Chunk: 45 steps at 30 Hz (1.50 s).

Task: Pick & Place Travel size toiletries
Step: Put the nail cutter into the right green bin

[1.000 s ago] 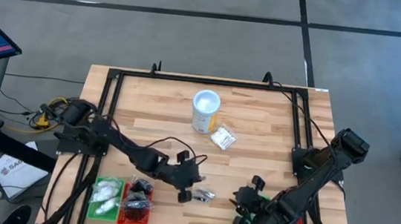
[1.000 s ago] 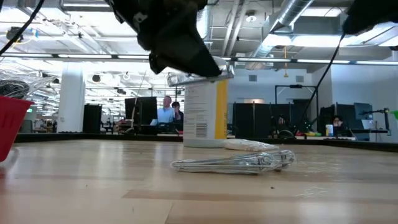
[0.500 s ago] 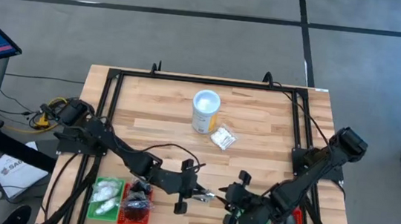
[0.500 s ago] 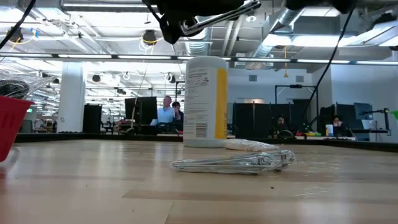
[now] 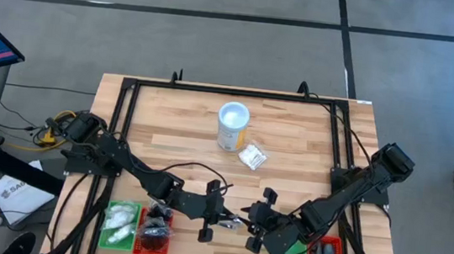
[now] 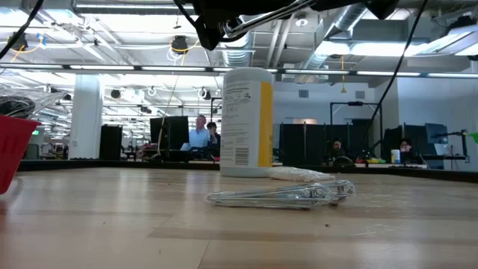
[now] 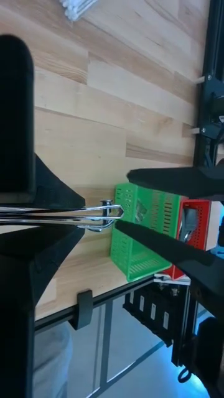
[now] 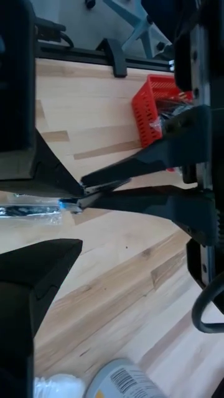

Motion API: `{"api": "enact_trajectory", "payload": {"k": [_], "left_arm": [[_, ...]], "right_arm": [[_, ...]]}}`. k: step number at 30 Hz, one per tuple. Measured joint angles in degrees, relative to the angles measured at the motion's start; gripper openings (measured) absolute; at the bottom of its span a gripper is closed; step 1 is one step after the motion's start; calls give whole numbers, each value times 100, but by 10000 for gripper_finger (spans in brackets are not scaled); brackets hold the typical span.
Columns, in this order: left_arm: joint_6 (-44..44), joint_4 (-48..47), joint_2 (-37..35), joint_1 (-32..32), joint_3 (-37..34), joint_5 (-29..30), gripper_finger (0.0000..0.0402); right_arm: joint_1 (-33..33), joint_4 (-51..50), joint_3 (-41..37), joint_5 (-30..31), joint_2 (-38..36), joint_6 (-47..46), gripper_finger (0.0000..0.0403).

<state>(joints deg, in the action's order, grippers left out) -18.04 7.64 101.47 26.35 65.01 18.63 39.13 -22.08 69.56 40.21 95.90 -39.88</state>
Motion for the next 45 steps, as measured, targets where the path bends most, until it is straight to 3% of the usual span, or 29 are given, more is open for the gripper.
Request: {"api": "enact_trajectory", "payload": {"k": [31, 39, 45], "left_arm": [[278, 286, 0, -72, 2, -9, 22], [328, 305, 0, -72, 2, -70, 22], [321, 301, 0, -72, 2, -57, 22]], "right_arm": [[-66, 197, 0, -141, 0, 302, 107], [-68, 192, 0, -257, -2, 471, 44], [-68, 194, 0, -293, -2, 540, 43]]}}
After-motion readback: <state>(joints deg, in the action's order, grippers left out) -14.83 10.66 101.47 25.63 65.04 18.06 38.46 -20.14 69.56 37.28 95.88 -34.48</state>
